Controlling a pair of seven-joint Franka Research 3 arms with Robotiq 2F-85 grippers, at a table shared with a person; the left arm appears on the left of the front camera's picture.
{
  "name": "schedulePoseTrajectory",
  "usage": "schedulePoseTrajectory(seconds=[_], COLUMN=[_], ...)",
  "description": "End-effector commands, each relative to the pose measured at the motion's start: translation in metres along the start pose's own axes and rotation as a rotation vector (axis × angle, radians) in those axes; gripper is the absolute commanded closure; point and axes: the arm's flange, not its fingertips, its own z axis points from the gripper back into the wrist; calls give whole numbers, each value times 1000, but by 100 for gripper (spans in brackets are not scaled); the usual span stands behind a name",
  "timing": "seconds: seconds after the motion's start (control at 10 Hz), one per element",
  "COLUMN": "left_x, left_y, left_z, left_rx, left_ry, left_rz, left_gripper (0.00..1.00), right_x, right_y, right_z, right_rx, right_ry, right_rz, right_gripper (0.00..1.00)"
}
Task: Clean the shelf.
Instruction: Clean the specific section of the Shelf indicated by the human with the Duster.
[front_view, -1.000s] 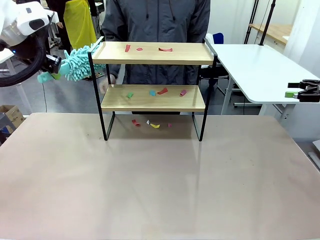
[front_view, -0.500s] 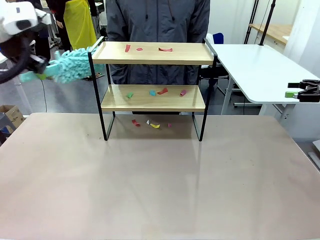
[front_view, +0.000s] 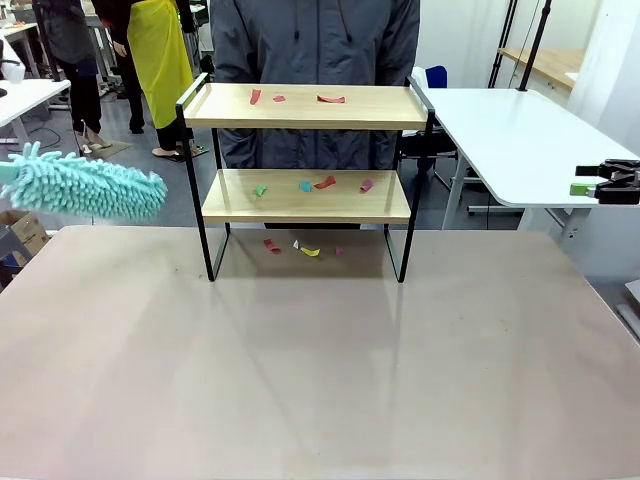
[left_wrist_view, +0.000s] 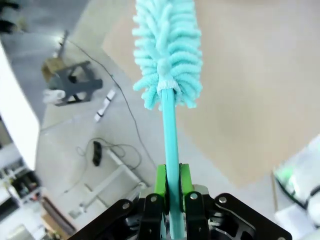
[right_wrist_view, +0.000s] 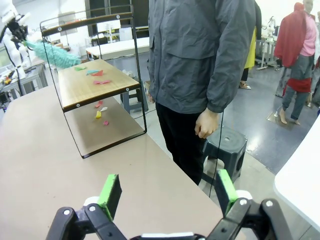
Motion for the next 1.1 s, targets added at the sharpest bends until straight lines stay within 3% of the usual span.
schedulePoseTrajectory(seconds=[0.0, 0.2, 0.5, 0.7, 1.0], left_x=[-17, -24, -19, -17, -13], left_y=[-6, -25, -48, -53, -63], left_z=[9, 16, 31, 35, 31], left_rx=[57, 20, -109, -201, -172], left_ry=[48, 37, -129, -158, -160], left_rz=[-242, -503, -745, -779, -779], left_gripper=[87, 87, 87, 87, 87], right_x=[2, 2, 2, 2, 2], right_y=[0, 0, 0, 0, 0], right_z=[-1, -1, -1, -1, -1], right_rx=[1, 1, 1, 1, 1], right_ry=[-1, -1, -1, -1, -1], right_rz=[13, 13, 13, 13, 13], right_gripper=[0, 0, 0, 0, 0])
